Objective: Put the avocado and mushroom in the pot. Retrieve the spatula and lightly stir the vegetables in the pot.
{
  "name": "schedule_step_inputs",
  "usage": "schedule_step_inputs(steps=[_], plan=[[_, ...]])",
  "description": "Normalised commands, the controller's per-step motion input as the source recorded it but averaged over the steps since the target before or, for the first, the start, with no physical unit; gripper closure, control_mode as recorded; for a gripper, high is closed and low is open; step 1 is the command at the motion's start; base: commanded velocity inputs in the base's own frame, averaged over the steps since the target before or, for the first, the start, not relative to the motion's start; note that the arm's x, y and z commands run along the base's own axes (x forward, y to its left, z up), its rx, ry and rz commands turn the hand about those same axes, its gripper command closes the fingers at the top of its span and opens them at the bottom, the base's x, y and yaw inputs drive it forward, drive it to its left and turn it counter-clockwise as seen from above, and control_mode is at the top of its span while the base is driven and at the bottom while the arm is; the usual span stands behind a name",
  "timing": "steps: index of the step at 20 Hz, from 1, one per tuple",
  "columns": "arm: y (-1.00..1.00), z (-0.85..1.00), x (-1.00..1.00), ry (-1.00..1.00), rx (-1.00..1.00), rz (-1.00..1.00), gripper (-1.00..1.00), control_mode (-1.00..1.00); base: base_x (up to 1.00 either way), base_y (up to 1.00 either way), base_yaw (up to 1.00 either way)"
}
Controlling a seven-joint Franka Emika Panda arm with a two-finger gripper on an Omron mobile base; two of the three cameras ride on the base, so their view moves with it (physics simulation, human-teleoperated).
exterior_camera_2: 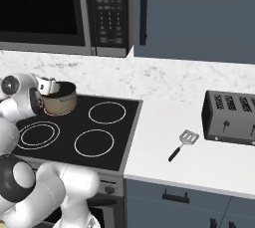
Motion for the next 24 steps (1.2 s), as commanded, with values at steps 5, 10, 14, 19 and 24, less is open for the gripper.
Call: schedule_step_inputs(steps=[5, 10, 14, 19, 24], plan=[[0.38, -0.34, 0.87, 0.11, -0.13, 0.00, 1.00, -1.00, 0.00, 0.00, 0.00], [0.36, -0.58, 0.81, 0.15, -0.16, 0.00, 1.00, -1.00, 0.00, 0.00, 0.00], [0.24, -0.57, 0.46, 0.06, -0.16, 0.00, 1.00, -1.00, 0.00, 0.00, 0.00], [0.29, -0.61, 0.39, 0.08, -0.14, 0.00, 1.00, -1.00, 0.00, 0.00, 0.00], [0.26, -0.54, 0.52, 0.10, -0.10, 0.00, 1.00, -1.00, 0.00, 0.00, 0.00]])
